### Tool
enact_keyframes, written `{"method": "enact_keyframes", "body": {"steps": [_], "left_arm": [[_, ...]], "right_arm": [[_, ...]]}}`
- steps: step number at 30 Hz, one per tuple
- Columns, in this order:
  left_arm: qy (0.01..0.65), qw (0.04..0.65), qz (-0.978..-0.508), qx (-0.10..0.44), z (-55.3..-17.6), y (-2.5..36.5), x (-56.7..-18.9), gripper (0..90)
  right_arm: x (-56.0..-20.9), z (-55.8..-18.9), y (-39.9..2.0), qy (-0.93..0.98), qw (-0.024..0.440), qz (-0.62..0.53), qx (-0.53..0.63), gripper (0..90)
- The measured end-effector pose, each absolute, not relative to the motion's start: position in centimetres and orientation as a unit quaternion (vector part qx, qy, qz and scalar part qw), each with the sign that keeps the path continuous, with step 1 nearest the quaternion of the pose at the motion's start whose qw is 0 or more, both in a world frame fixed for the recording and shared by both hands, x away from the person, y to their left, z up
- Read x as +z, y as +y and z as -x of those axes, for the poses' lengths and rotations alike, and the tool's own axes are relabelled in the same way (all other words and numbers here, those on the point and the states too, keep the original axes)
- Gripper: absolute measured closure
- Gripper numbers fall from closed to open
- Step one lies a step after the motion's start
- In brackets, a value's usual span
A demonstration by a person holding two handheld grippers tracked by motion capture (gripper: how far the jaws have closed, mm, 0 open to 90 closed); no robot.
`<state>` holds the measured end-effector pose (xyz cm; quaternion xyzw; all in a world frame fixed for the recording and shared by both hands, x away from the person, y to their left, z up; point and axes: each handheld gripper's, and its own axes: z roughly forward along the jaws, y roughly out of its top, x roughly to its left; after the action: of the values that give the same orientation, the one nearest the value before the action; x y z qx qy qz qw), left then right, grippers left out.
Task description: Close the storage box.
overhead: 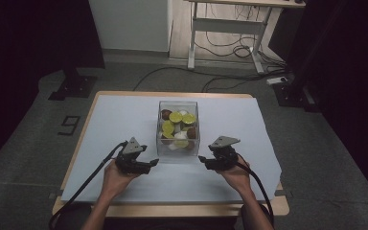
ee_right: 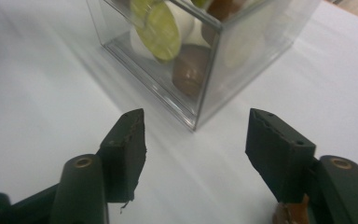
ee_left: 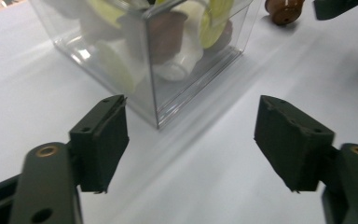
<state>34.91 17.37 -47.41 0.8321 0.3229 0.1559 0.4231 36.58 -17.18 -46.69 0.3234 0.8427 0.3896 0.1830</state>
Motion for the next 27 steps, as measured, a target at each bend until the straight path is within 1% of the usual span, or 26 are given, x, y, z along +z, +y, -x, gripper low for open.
{"method": "enact_keyframes", "body": {"steps": [4,15,18,27], "left_arm": [[0.328,0.426,-0.828,0.157,-34.7,18.0,-47.7,20.2],[0.331,0.43,-0.825,0.16,-34.1,19.1,-47.6,16.1],[0.332,0.428,-0.825,0.161,-34.0,19.4,-47.5,14.5],[0.331,0.431,-0.822,0.167,-33.2,20.4,-46.9,13.9]], "right_arm": [[-46.8,-36.5,-17.9,0.841,0.188,-0.327,0.388,35.7],[-46.6,-36.0,-18.5,0.846,0.193,-0.325,0.377,30.9],[-46.6,-35.9,-18.7,0.846,0.191,-0.327,0.375,28.4],[-46.1,-35.5,-19.8,0.841,0.194,-0.333,0.379,25.4]]}}
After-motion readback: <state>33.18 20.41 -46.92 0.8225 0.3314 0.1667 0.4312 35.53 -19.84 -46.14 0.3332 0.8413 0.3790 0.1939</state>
